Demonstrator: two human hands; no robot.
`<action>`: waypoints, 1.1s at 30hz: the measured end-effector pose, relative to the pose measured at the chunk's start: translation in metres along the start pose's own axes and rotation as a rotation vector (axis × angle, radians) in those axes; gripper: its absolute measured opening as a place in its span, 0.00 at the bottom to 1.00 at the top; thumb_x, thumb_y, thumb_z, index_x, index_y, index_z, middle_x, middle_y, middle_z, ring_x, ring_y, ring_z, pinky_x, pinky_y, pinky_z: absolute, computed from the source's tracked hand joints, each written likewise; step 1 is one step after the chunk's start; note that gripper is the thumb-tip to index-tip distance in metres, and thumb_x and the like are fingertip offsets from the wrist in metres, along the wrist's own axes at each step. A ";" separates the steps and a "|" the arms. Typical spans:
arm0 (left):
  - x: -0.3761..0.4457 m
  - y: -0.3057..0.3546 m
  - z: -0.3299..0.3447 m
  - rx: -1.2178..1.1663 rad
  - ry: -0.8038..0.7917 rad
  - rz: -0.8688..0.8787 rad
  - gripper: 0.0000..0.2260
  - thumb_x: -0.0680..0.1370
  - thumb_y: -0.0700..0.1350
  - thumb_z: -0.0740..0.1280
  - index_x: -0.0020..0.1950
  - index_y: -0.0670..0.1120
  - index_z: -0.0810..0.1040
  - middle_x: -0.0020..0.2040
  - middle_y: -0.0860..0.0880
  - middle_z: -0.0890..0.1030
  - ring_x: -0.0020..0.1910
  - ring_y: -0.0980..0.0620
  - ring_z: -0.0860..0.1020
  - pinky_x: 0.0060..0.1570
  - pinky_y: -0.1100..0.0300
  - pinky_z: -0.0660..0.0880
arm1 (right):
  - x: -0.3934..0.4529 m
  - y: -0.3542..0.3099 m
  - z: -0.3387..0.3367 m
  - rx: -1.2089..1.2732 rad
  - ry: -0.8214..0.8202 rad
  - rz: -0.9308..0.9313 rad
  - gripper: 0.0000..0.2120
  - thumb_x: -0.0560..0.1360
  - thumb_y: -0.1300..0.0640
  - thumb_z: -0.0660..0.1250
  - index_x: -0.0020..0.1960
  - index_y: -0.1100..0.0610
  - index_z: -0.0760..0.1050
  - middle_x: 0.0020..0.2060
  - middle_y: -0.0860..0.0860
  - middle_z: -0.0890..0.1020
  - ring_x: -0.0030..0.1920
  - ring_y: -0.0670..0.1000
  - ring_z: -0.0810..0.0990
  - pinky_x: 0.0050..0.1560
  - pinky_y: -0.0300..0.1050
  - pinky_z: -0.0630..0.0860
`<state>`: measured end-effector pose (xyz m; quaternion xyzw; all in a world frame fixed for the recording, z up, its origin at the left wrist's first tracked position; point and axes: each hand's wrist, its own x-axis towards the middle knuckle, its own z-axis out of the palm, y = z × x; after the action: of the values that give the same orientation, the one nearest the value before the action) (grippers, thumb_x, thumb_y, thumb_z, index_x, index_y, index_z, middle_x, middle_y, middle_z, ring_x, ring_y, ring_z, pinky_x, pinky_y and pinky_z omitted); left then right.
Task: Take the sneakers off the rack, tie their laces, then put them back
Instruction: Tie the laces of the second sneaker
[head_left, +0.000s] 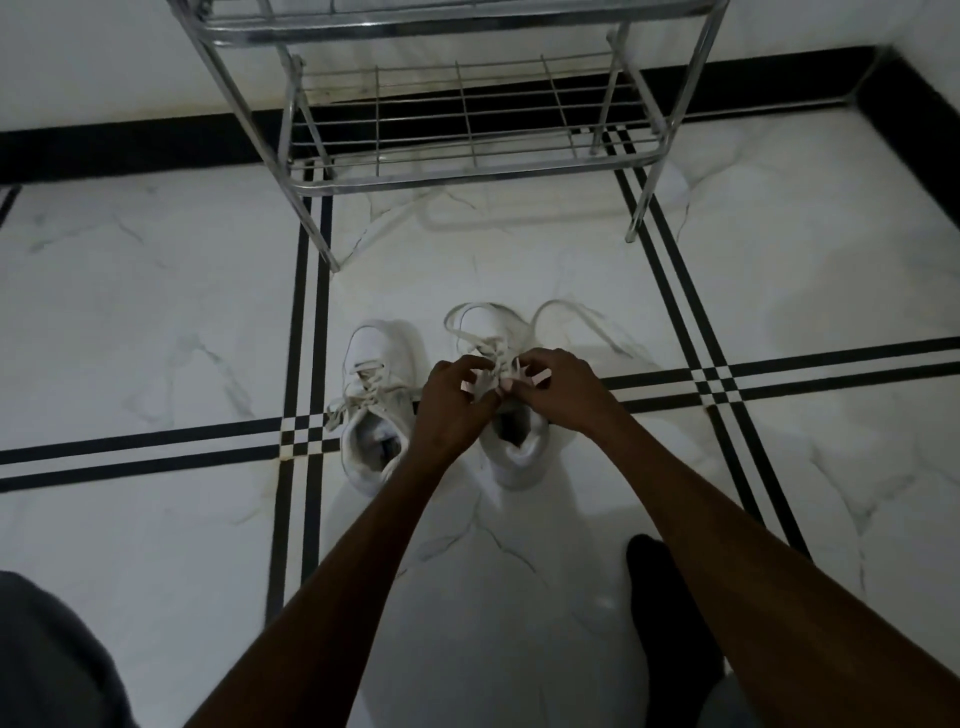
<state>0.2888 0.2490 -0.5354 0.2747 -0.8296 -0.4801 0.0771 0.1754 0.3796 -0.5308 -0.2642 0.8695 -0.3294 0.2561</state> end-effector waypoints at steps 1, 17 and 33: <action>0.000 -0.001 -0.003 0.011 0.003 -0.008 0.15 0.73 0.49 0.74 0.59 0.51 0.82 0.48 0.52 0.75 0.49 0.45 0.82 0.43 0.42 0.83 | -0.001 -0.002 0.002 0.003 0.001 -0.005 0.21 0.73 0.45 0.73 0.63 0.54 0.79 0.55 0.52 0.84 0.53 0.50 0.82 0.50 0.38 0.75; -0.006 -0.007 -0.016 -0.050 0.102 -0.024 0.03 0.76 0.43 0.72 0.43 0.47 0.80 0.41 0.50 0.83 0.41 0.49 0.83 0.39 0.41 0.83 | -0.005 -0.019 0.013 0.275 -0.018 0.094 0.10 0.74 0.50 0.73 0.49 0.55 0.77 0.49 0.51 0.83 0.49 0.54 0.83 0.44 0.50 0.82; -0.014 -0.004 -0.016 -0.253 -0.063 -0.261 0.06 0.82 0.46 0.61 0.49 0.45 0.75 0.49 0.40 0.81 0.54 0.34 0.80 0.55 0.37 0.80 | -0.003 -0.029 0.010 0.346 -0.051 0.171 0.09 0.79 0.51 0.67 0.53 0.57 0.79 0.51 0.53 0.84 0.52 0.54 0.83 0.55 0.55 0.82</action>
<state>0.3089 0.2425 -0.5285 0.3528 -0.7219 -0.5948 0.0222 0.1920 0.3580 -0.5159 -0.1494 0.8125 -0.4443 0.3468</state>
